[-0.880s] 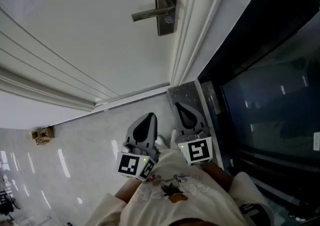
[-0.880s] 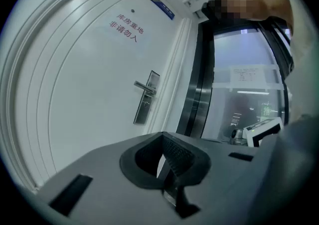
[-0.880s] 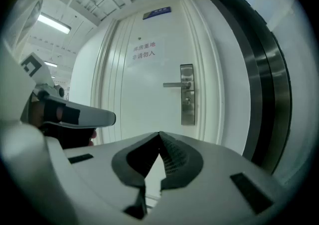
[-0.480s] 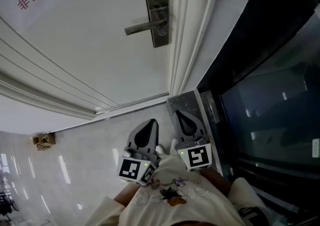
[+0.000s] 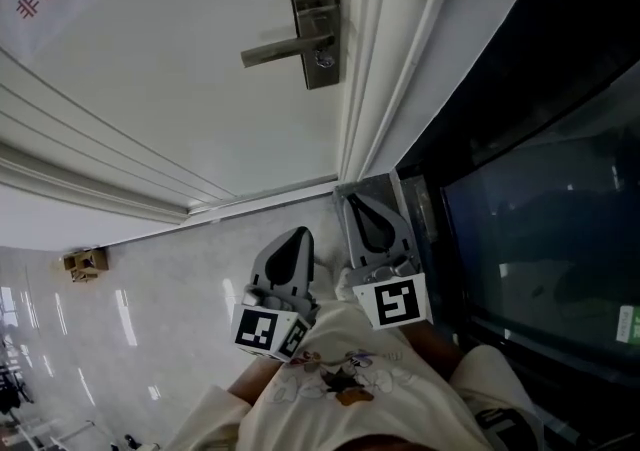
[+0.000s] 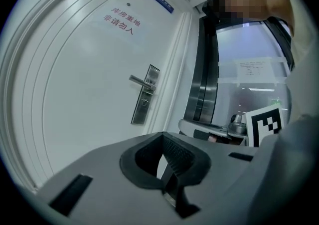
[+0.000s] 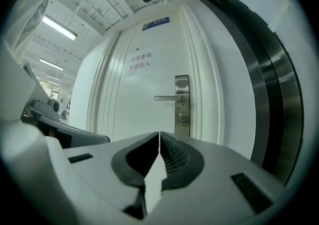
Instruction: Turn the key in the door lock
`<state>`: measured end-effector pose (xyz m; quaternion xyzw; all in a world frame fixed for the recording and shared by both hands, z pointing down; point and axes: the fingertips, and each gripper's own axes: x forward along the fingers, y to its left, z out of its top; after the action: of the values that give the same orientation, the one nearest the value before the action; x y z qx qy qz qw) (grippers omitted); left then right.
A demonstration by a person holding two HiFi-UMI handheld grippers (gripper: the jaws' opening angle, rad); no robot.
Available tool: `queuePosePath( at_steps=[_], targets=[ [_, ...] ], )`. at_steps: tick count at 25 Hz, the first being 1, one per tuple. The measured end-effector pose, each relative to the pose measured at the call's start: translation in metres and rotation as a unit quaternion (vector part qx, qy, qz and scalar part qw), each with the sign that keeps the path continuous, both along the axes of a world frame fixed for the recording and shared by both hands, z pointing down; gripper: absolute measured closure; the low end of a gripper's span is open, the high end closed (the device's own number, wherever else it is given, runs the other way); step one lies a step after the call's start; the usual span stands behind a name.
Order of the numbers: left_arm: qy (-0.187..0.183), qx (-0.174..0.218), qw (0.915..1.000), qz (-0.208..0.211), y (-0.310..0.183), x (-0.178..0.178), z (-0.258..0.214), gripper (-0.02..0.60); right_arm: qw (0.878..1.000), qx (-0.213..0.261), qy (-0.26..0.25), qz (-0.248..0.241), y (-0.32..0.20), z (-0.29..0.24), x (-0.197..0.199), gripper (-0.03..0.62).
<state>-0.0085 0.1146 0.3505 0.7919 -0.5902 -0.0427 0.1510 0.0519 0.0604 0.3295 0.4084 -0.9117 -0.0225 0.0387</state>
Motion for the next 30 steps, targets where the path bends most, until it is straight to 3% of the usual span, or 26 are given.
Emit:
queuePosePath(
  at_steps=[7, 9, 12, 17, 19, 21, 25, 30],
  targets=[
    [0.015, 0.0, 0.9998, 0.013, -0.061, -0.029, 0.007, 0.577, 0.998, 0.031, 0.041, 0.025, -0.07, -0.004, -0.029, 0.577],
    [0.012, 0.013, 0.9995, 0.025, -0.078, -0.04, -0.002, 0.577, 0.997, 0.041, 0.049, 0.041, -0.088, -0.009, -0.04, 0.514],
    [0.01, 0.024, 0.9986, 0.047, -0.101, -0.053, -0.011, 0.577, 0.994, 0.06, 0.062, 0.069, -0.11, -0.017, -0.052, 0.505],
    [0.014, 0.024, 0.9975, 0.065, -0.13, -0.066, -0.014, 0.577, 0.991, 0.055, 0.057, 0.106, -0.143, -0.025, -0.062, 0.505],
    [0.013, 0.025, 0.9973, 0.068, -0.136, -0.068, -0.016, 0.577, 0.989, 0.053, 0.081, 0.112, -0.152, -0.024, -0.064, 0.494],
    [0.012, 0.023, 0.9973, 0.069, -0.142, -0.07, -0.015, 0.577, 0.983, 0.068, 0.115, 0.123, -0.162, -0.023, -0.066, 0.465],
    [0.013, 0.019, 0.9976, 0.065, -0.151, -0.075, -0.016, 0.577, 0.969, 0.117, 0.176, 0.13, -0.177, -0.027, -0.07, 0.465],
    [0.015, 0.018, 0.9981, 0.057, -0.159, -0.081, -0.015, 0.577, 0.94, 0.163, 0.268, 0.131, -0.195, -0.031, -0.074, 0.468]
  ],
)
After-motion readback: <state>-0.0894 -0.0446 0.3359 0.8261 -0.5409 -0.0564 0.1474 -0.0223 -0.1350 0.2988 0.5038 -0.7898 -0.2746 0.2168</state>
